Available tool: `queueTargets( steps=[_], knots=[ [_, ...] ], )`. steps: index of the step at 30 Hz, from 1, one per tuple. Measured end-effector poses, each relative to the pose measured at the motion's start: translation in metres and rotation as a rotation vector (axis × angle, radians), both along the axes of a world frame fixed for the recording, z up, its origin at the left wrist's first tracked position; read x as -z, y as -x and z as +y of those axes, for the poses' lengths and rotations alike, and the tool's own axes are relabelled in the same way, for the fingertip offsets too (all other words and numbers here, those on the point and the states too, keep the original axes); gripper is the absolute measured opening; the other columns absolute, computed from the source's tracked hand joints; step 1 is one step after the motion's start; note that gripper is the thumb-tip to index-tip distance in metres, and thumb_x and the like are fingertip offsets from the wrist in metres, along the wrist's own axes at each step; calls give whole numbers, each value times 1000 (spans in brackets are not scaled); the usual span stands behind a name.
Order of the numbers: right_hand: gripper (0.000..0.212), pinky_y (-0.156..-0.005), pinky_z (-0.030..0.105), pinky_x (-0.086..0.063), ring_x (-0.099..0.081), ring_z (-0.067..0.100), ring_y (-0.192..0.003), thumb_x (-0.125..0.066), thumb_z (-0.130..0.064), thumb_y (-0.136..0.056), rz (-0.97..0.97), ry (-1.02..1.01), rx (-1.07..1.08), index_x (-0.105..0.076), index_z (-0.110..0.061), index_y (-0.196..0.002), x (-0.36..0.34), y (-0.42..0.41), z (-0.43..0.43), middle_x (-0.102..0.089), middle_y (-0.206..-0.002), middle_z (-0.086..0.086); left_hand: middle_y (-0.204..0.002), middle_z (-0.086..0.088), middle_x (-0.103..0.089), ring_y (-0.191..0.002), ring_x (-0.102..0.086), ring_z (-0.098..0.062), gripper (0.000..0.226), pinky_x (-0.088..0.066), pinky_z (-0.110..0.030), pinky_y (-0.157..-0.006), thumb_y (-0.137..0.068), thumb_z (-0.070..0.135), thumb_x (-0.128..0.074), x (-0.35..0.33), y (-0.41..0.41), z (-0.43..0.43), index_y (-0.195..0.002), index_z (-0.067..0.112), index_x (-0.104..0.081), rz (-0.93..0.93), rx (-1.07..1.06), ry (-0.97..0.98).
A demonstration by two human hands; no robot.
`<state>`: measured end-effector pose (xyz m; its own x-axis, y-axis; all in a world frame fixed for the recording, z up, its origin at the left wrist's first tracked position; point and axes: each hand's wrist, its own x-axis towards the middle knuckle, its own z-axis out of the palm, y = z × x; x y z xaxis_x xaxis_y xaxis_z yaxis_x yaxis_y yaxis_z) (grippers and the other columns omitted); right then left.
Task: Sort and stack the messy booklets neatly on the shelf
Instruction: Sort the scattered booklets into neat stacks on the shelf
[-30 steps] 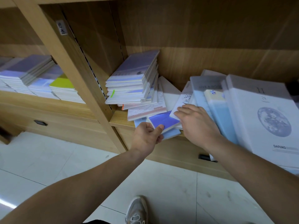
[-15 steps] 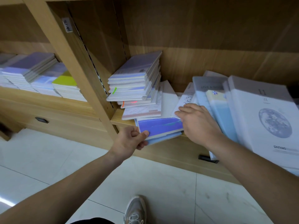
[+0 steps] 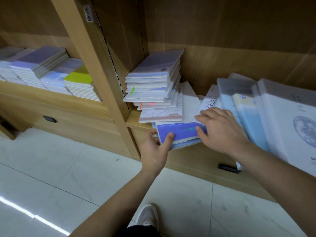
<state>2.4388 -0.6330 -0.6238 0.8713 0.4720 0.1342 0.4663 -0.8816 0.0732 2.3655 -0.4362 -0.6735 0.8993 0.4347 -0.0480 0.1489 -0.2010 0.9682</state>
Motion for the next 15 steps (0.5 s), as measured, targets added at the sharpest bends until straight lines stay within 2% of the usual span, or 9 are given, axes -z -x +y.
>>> queueTargets(
  steps=[2,5,8,11,15],
  knots=[
    [48,-107,42,-33,-45,22,-134,-39,-48,-100,9,20,-9,-54,-27,-141,0,0,1,-55,-144,1,-69,6,-73,-61,-71,-6,30,-49,-16,-56,-89,43,-69,-4,-1,-1,-106,21,-57,12,24,30],
    [50,-106,43,-32,-44,23,-135,-29,-49,-100,1,26,-15,-51,-36,-143,0,1,2,-53,-146,2,-68,2,-73,-61,-68,-6,29,-47,-18,-54,-92,43,-66,-3,-2,5,-105,18,-57,30,84,19],
    [42,-105,42,-30,-43,22,-137,-33,-42,-105,-1,41,-14,-49,-40,-144,0,1,2,-49,-149,1,-63,-6,-69,-53,-58,-5,27,-42,-16,-49,-93,38,-65,-4,0,8,-103,15,-55,34,116,59],
    [40,-105,42,-30,-43,22,-137,-38,-38,-104,-3,37,-7,-50,-39,-142,-1,1,4,-49,-151,2,-63,-6,-64,-51,-53,-1,22,-42,-14,-49,-95,34,-64,-6,5,11,-101,16,-53,11,128,118],
    [38,-103,43,-32,-48,22,-133,-44,-35,-102,-6,35,1,-55,-39,-138,-2,1,4,-54,-146,1,-61,-3,-61,-52,-53,-1,20,-42,-13,-50,-95,37,-63,-5,14,20,-100,20,-53,6,125,78]
  ],
)
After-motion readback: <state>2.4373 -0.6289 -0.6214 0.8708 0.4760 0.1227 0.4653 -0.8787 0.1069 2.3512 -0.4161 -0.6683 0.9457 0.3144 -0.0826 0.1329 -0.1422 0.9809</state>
